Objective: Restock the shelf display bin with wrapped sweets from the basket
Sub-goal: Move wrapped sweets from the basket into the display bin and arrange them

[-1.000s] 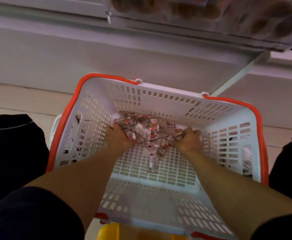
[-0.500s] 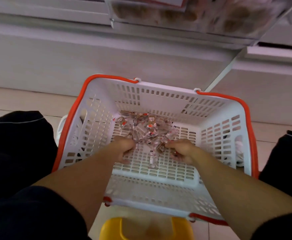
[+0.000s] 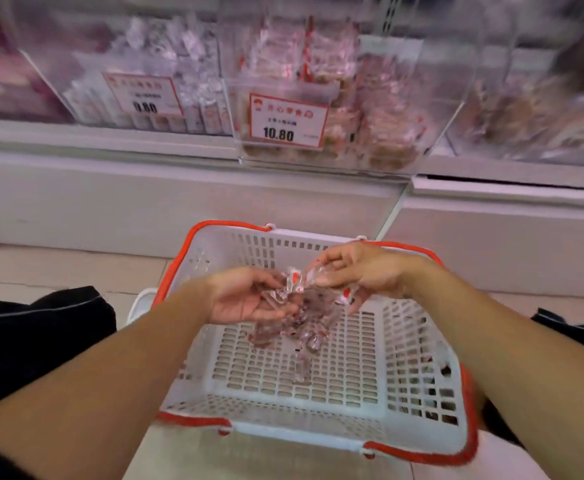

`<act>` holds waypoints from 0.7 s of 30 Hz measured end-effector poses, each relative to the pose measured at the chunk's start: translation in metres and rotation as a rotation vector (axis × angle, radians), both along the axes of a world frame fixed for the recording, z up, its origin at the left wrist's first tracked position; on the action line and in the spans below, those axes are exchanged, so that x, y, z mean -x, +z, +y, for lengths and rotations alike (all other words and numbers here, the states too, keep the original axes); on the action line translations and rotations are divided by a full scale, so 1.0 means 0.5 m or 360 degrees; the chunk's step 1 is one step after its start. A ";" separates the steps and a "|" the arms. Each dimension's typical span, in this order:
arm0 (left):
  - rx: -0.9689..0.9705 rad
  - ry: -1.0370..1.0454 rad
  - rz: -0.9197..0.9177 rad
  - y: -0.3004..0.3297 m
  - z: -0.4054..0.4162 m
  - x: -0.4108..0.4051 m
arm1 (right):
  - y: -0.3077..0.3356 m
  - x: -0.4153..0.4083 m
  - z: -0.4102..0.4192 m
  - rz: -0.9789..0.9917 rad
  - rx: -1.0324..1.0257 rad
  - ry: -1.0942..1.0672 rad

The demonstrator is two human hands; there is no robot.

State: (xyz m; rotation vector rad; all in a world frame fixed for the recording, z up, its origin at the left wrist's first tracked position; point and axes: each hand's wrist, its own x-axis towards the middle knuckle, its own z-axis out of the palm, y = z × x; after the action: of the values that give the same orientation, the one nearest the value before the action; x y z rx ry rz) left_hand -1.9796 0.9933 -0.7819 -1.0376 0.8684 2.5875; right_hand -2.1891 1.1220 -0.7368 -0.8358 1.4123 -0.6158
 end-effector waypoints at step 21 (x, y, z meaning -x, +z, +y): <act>0.0880 -0.1011 0.0435 0.462 -0.046 0.081 | 0.394 0.004 -0.021 0.0628 0.0928 0.0021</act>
State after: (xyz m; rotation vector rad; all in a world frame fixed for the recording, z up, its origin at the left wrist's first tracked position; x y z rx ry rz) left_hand -2.0203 0.9702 -0.5508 -0.3876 1.7152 1.9993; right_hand -2.1913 1.1113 -0.5399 -1.4896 1.5986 -0.9081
